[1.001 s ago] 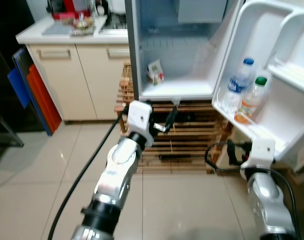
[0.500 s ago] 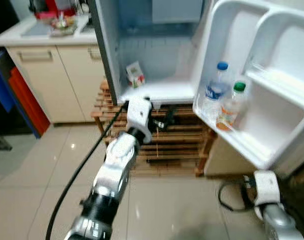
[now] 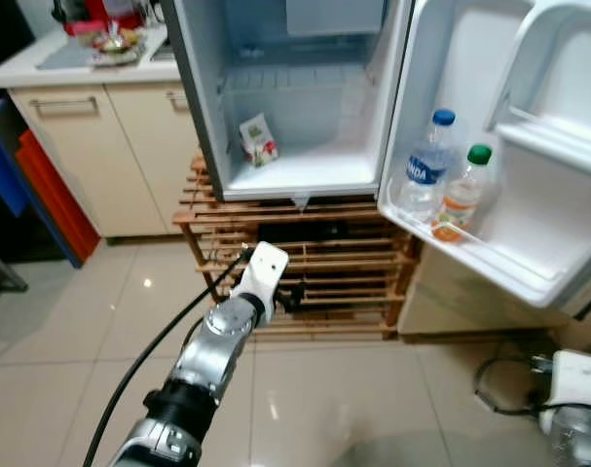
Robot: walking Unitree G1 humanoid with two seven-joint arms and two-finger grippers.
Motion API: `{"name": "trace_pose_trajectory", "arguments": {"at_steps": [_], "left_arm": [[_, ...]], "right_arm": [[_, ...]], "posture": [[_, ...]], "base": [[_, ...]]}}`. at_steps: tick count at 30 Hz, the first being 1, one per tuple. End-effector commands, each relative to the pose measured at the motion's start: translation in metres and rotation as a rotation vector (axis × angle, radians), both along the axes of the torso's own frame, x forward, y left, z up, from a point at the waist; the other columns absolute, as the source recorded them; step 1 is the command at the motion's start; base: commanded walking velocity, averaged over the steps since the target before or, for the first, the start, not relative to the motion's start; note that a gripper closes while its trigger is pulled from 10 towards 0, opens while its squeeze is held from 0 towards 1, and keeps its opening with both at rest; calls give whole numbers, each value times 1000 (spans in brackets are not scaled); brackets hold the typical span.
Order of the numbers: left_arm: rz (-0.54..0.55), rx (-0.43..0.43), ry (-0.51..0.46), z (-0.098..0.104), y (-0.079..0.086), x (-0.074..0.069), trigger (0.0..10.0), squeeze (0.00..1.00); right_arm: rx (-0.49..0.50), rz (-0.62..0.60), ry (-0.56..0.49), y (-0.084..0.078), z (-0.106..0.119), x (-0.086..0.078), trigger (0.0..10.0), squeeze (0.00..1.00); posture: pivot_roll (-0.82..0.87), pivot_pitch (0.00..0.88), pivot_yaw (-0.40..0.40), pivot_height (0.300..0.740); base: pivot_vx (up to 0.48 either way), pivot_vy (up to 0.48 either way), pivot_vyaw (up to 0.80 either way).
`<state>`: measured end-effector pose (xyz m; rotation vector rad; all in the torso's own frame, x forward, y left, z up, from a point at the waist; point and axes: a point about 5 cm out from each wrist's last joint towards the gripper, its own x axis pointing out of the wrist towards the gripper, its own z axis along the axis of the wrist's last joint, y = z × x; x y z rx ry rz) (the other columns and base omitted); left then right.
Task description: Restocking fridge
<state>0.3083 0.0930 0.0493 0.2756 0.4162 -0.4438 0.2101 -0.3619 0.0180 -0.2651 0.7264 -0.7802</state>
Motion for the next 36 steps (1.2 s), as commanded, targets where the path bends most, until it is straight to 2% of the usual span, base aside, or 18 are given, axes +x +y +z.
{"name": "trace_pose_trajectory", "arguments": {"at_steps": [1, 4, 5, 12, 15, 19, 20, 22, 23, 25, 26, 27, 28, 29, 31, 32, 34, 36], "left_arm": [[-1, 39, 17, -5, 3, -1, 10000, 0], [-4, 78, 45, -14, 7, -6, 10000, 0], [-4, 78, 45, -14, 7, -6, 10000, 0], [-6, -7, -41, 1, 0, -1, 10000, 0], [-13, 5, -47, 1, 0, 0, 10000, 0], [-40, 58, -6, -10, 2, -10, 10000, 0], [-40, 58, -6, -10, 2, -10, 10000, 0], [-83, 175, 96, -31, 9, -22, 10000, 0], [-83, 175, 96, -31, 9, -22, 10000, 0], [-99, 269, 193, -53, 24, -33, 10000, 0], [-99, 269, 193, -53, 24, -33, 10000, 0], [-96, 294, 220, -60, 30, -36, 10000, 0], [-86, 334, 258, -69, 40, -42, 10000, 0], [-86, 334, 258, -69, 40, -42, 10000, 0], [-71, 405, 319, -83, 57, -51, 10000, 0], [-71, 405, 319, -83, 57, -51, 10000, 0], [-63, 441, 349, -89, 66, -57, 10000, 0], [-63, 458, 361, -92, 69, -59, 10000, 0]], "right_arm": [[-63, 6, -54, -3, 13, 12, 10000, 0], [-169, 70, -162, -3, 48, 51, 10000, 0], [-169, 70, -162, -3, 48, 51, 10000, 0], [-204, 223, -365, 26, 98, 112, 10000, 0], [-167, 281, -416, 40, 105, 123, 10000, 0], [42, 506, -528, 95, 96, 134, 10000, 0], [42, 506, -528, 95, 96, 134, 10000, 0], [221, 747, -499, 137, 79, 117, 10000, 0], [221, 747, -499, 137, 79, 117, 10000, 0], [423, 983, -387, 165, 61, 74, 10000, 0], [423, 983, -387, 165, 61, 74, 10000, 0], [490, 1045, -329, 169, 54, 57, 10000, 0], [573, 1061, -193, 161, 33, 26, 10000, 0], [573, 1061, -193, 161, 33, 26, 10000, 0], [671, 1039, 86, 132, -12, -37, 10000, 0], [671, 1039, 86, 132, -12, -37, 10000, 0], [723, 974, 255, 112, -39, -76, 10000, 0], [701, 941, 336, 103, -49, -88, 10000, 0]], "posture": [[-223, 0, 52, 740], [-198, 0, 35, 740], [-198, 0, 35, 740], [-165, 0, 11, 740], [-155, 0, 4, 740], [-170, 0, 16, 740], [-170, 0, 16, 740], [-189, 0, 31, 740], [-189, 0, 31, 740], [-215, 0, 47, 740], [-215, 0, 47, 740], [-215, 0, 47, 740], [-252, 0, 62, 740], [-252, 0, 62, 740], [-272, 0, 74, 740], [-272, 0, 74, 740], [-273, 0, 76, 740], [-266, 0, 79, 740]], "base": [[0, 0, 0], [0, 0, 0], [0, 0, 0], [0, 0, 0], [0, 0, 0], [0, 0, 0], [0, 0, 0], [0, 0, 0], [0, 0, 0], [0, 0, 0], [0, 0, 0], [0, 0, 0], [0, 0, 0], [0, 0, 0], [0, 0, 0], [0, 0, 0], [0, 0, 0], [0, 0, 0]]}}
